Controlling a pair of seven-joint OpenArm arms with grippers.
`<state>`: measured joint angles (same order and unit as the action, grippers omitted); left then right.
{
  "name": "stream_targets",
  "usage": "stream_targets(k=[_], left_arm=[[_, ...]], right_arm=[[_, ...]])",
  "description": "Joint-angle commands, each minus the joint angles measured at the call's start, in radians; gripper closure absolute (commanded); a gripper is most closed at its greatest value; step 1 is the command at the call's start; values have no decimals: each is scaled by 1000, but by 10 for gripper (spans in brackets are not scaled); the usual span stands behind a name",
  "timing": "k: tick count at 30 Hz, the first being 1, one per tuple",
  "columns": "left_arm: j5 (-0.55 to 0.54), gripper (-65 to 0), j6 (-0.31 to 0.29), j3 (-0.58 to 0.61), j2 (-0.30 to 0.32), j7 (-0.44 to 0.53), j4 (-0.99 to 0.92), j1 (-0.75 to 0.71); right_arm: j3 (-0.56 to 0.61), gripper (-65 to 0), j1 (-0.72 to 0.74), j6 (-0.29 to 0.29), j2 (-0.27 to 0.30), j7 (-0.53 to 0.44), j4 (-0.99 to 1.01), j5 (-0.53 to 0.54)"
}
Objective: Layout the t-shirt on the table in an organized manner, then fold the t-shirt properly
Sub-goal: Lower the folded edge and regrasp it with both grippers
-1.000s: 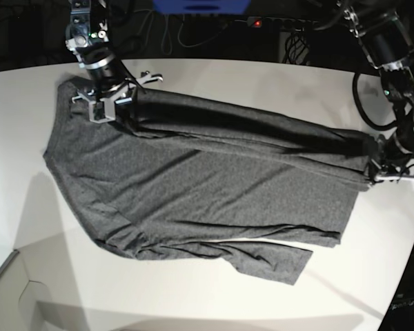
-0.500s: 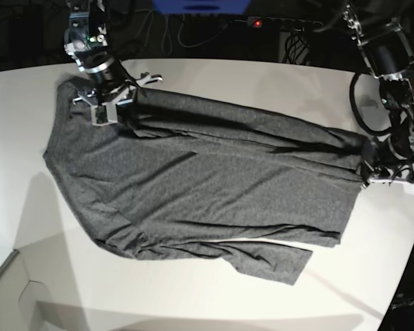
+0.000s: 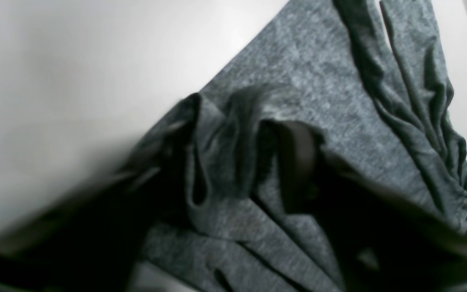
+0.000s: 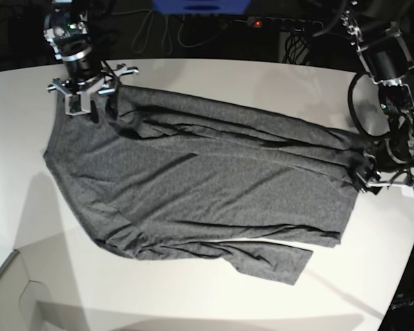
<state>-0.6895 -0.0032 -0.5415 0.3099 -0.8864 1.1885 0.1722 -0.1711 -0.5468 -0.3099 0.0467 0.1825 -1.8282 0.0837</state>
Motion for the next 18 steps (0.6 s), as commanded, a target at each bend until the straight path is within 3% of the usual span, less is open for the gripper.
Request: stream_targets(k=[1, 13, 18], left_arm=[[-16, -388, -2, -4, 19, 9, 40, 11], [-12, -455, -2, -5, 21, 19, 124, -119], [-3, -488, -2, -5, 18, 20, 113, -125]], right_arm=[[-11, -243, -15, -1, 3, -31, -21, 8], [-17, -254, -60, -1, -3, -31, -20, 9], [-34, -359, -63, -1, -14, -30, -20, 9]])
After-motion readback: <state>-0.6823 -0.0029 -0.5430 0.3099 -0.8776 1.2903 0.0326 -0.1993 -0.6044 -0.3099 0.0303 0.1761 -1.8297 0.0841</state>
